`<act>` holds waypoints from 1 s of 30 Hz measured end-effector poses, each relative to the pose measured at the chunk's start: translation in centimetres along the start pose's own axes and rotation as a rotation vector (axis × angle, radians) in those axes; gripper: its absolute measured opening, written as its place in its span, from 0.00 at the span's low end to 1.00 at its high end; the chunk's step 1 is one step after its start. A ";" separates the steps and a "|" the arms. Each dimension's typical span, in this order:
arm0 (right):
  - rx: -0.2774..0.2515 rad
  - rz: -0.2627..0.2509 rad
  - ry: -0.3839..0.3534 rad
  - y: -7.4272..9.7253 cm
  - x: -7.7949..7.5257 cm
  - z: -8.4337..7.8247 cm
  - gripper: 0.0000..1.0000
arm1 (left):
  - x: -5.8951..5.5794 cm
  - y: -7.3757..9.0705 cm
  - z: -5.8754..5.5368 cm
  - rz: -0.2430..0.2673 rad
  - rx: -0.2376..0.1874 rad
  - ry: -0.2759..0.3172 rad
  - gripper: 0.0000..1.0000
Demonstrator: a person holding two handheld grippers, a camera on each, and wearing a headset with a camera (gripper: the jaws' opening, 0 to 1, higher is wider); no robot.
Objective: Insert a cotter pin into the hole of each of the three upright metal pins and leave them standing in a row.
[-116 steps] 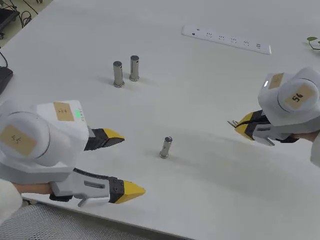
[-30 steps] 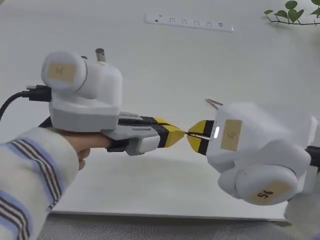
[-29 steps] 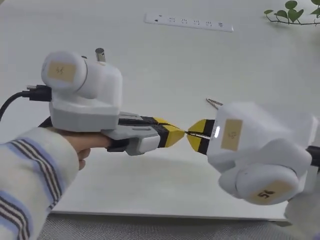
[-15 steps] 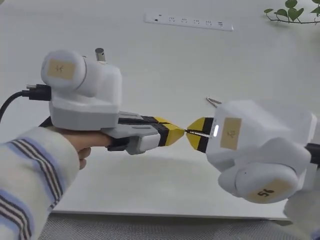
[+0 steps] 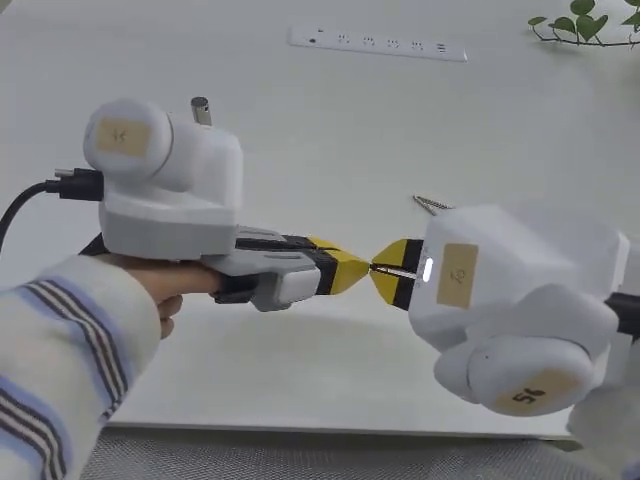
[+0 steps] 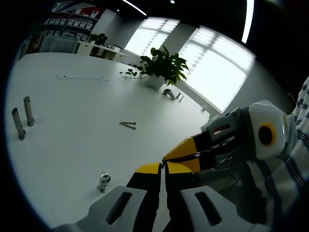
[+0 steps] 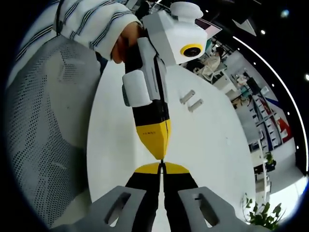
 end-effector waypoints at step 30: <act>-0.032 0.005 0.006 0.1 0.1 0.3 0.02 | 0.1 0.3 0.1 0.000 0.002 0.004 0.00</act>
Point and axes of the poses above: the centre of the closed fingertips' face, and the gripper's own axes: y roughly backward along the fingers, x roughly to its left, z roughly out of its top, the point moved 1 cm from there along y, roughly backward along the fingers, and after that the axes turned 6 degrees about y, right-handed, at the moved point
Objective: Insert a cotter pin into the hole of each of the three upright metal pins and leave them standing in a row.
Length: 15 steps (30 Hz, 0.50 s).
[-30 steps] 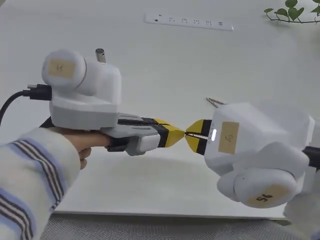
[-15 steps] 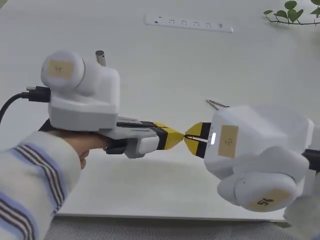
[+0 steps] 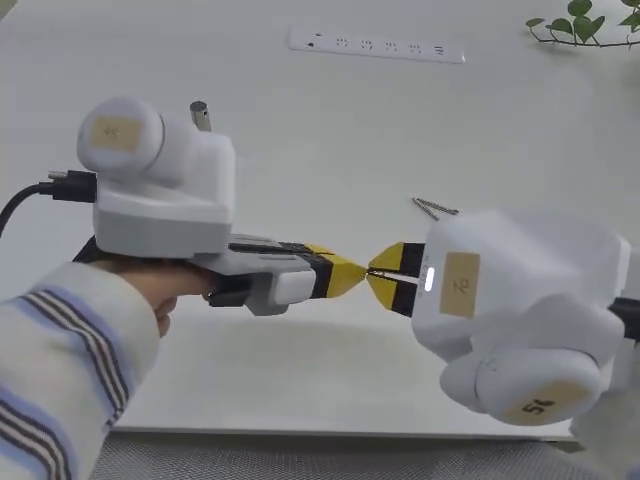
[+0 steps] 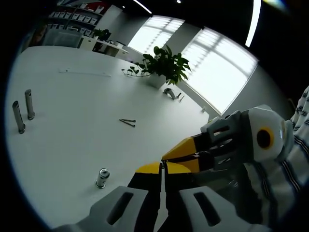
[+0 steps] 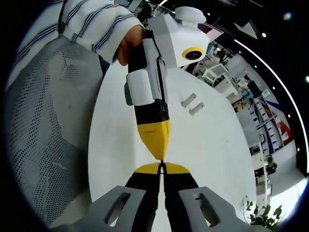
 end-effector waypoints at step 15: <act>-0.042 0.019 -0.047 0.2 0.1 0.1 0.10 | -0.3 0.2 -0.1 -0.010 0.003 -0.032 0.00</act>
Point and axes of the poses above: the centre of the closed fingertips' face, and the gripper's own axes: y roughly backward along the fingers, x roughly to its left, z roughly out of its top, the point moved 1 cm from there along y, roughly backward along the fingers, and after that the axes turned 6 degrees about y, right-handed, at the moved point
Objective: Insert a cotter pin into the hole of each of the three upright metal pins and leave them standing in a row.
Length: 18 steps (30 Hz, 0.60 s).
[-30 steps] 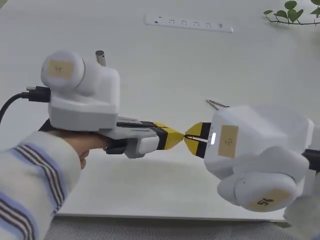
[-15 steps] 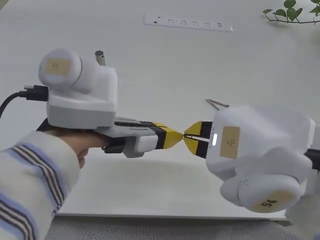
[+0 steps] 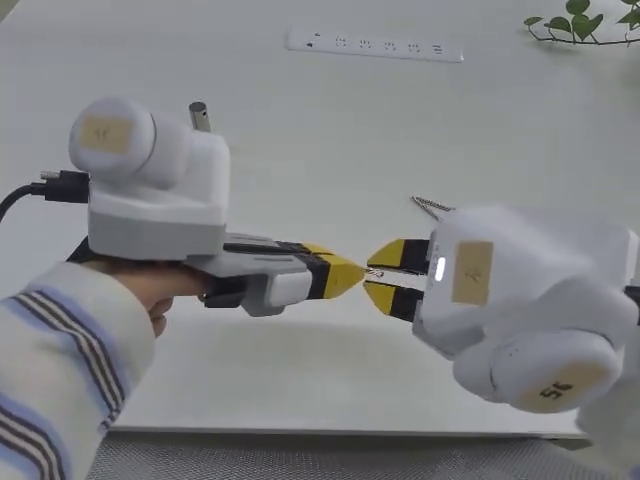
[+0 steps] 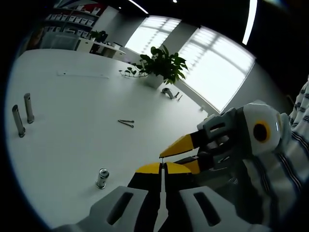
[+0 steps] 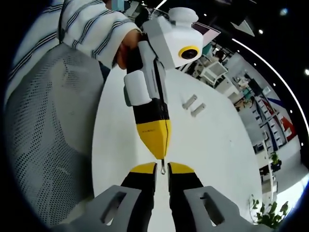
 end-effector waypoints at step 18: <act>-0.132 0.169 -0.276 1.1 1.5 0.1 0.12 | -1.6 1.2 -1.1 -0.110 0.029 -0.345 0.00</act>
Point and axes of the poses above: the centre of the closed fingertips' face, and the gripper's own axes: y roughly backward along the fingers, x roughly to its left, z roughly out of its top, the point moved 1 cm from there along y, roughly backward along the fingers, and after that the axes turned 6 degrees about y, right-handed, at the moved point
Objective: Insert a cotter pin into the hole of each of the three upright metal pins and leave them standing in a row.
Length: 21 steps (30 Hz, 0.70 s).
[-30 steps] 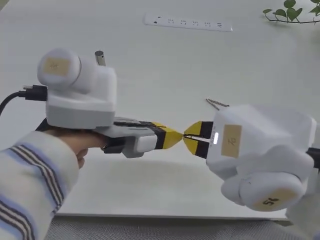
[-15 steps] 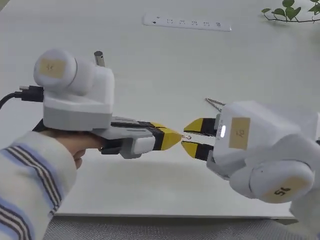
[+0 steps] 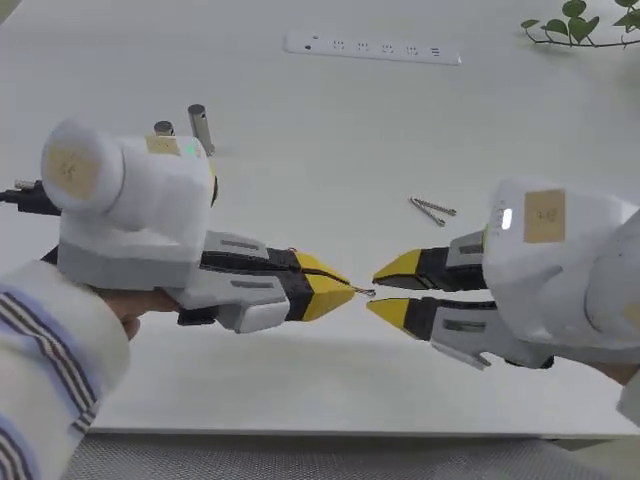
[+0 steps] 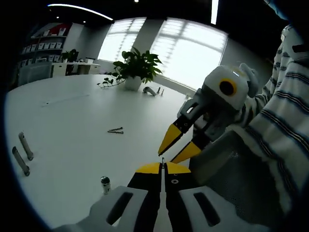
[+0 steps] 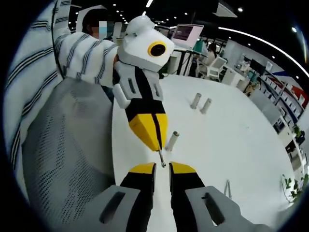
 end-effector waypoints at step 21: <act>-0.042 0.157 -0.051 0.1 2.2 0.6 0.06 | -1.7 0.6 -0.4 -0.140 0.043 -0.264 0.00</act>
Point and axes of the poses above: the centre of the closed fingertips' face, and the gripper's own axes: y roughly backward along the fingers, x roughly to its left, z roughly out of its top, the point moved 1 cm from there along y, roughly backward along the fingers, and after that the axes turned 6 degrees about y, right-handed, at the moved point
